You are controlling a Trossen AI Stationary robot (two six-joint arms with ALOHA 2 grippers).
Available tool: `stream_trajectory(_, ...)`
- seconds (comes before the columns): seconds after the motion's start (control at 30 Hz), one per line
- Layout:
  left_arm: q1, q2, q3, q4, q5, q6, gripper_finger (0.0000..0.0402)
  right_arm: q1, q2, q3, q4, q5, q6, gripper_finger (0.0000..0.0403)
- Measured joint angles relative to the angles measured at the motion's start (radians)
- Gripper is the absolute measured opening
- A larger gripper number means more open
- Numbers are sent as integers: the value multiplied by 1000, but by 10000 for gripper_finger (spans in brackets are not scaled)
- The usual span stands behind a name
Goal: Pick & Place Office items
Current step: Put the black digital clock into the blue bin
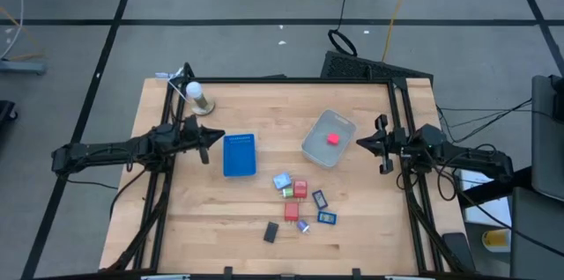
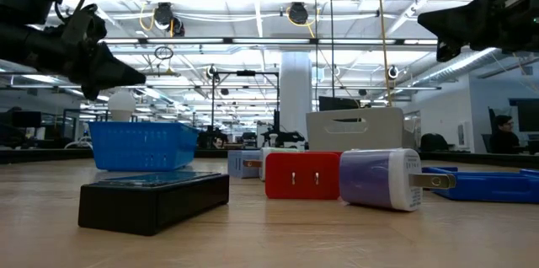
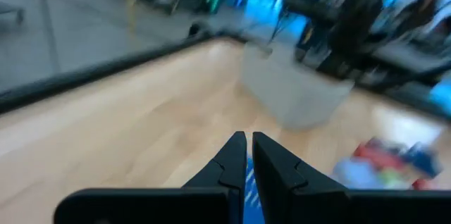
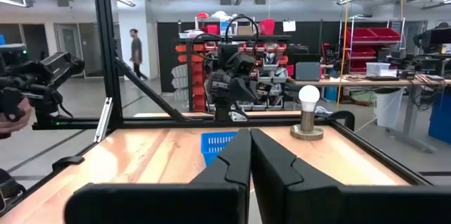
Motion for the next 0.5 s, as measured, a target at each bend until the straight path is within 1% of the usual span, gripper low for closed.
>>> stream_trajectory(0.1,-23,35,1,121,56,0,26,0,0,0,0,1,0,1)
stream_trajectory(0.17,-48,68,20,144,75,6,26,0,0,0,0,1,0,1)
stream_trajectory(0.23,-76,112,63,143,55,7,26,0,0,0,0,1,0,1)
stream_trajectory(0.33,-119,194,152,92,-7,18,26,0,0,0,0,2,0,0)
stream_trajectory(0.5,-190,369,319,47,-19,60,26,0,0,-1,0,2,6,0)
